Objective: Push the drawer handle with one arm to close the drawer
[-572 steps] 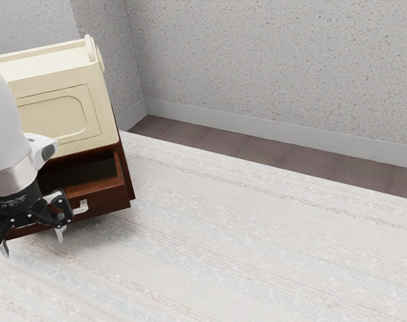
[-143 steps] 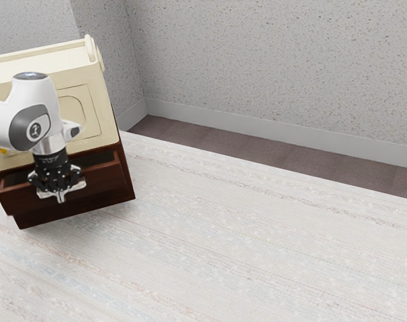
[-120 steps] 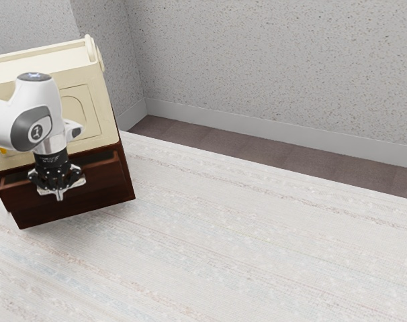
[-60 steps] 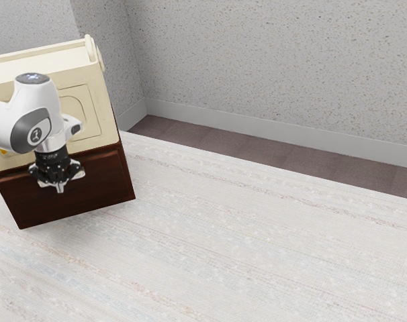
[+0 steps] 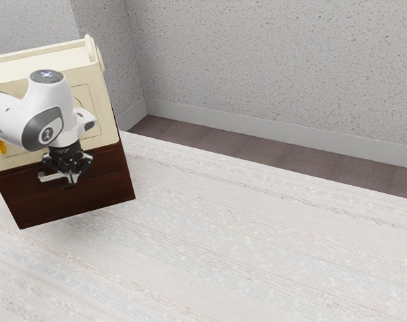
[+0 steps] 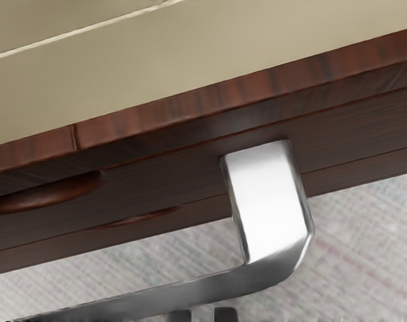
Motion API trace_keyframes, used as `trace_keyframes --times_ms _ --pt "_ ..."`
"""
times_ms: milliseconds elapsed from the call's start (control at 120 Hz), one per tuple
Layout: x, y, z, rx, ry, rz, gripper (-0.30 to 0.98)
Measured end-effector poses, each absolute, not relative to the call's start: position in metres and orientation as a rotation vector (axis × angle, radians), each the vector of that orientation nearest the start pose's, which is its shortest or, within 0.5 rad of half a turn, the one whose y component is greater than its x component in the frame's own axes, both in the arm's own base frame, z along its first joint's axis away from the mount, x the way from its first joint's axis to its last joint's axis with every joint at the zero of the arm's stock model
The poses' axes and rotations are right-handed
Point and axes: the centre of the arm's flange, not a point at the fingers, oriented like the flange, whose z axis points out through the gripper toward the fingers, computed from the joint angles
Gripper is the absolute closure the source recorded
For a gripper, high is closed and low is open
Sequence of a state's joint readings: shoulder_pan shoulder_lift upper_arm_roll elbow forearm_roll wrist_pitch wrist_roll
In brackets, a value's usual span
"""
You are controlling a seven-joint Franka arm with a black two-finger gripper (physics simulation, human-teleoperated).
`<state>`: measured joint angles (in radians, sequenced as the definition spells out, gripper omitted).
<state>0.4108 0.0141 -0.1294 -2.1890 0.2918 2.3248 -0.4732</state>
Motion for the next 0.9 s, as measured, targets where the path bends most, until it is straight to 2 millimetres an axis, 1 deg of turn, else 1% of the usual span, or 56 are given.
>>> trace_keyframes --times_ms 67,100,158,200,233,258,317,358,392,425,467,500,533,583,625,667,708,767,825,858,900 --pt "0.524 0.153 0.393 -2.813 -0.798 -0.209 0.77" --pt "0.518 0.150 0.391 -2.815 -0.793 -0.199 0.78" --pt "0.500 0.144 0.392 -2.812 -0.801 -0.187 0.78" --pt "0.484 0.145 0.396 -2.806 -0.839 -0.181 0.78" --pt "0.471 0.145 0.405 -2.800 -0.885 -0.187 0.78" --pt "0.465 0.138 0.417 -2.801 -0.905 -0.202 0.78" --pt "0.452 0.112 0.452 -2.816 -0.938 -0.239 0.75" --pt "0.441 0.088 0.477 -2.831 -0.952 -0.259 0.67" --pt "0.434 0.069 0.490 -2.844 -0.949 -0.254 0.60" --pt "0.430 0.051 0.497 -2.858 -0.933 -0.231 0.52" --pt "0.428 0.030 0.498 -2.875 -0.899 -0.186 0.43" --pt "0.430 0.000 0.501 -2.894 -0.822 -0.160 0.37" --pt "0.430 -0.022 0.506 -2.909 -0.766 -0.138 0.31" --pt "0.436 -0.052 0.518 -2.942 -0.681 -0.093 0.25" --pt "0.443 -0.069 0.523 -2.971 -0.626 -0.033 0.20" --pt "0.446 -0.098 0.533 -2.997 -0.532 0.000 0.17" --pt "0.444 -0.124 0.539 -3.007 -0.449 0.029 0.14" --pt "0.436 -0.148 0.544 -3.008 -0.364 0.066 0.10" --pt "0.426 -0.162 0.549 -3.014 -0.288 0.090 0.08" --pt "0.421 -0.168 0.550 -3.011 -0.253 0.102 0.07" --pt "0.418 -0.168 0.550 -3.007 -0.233 0.118 0.06"
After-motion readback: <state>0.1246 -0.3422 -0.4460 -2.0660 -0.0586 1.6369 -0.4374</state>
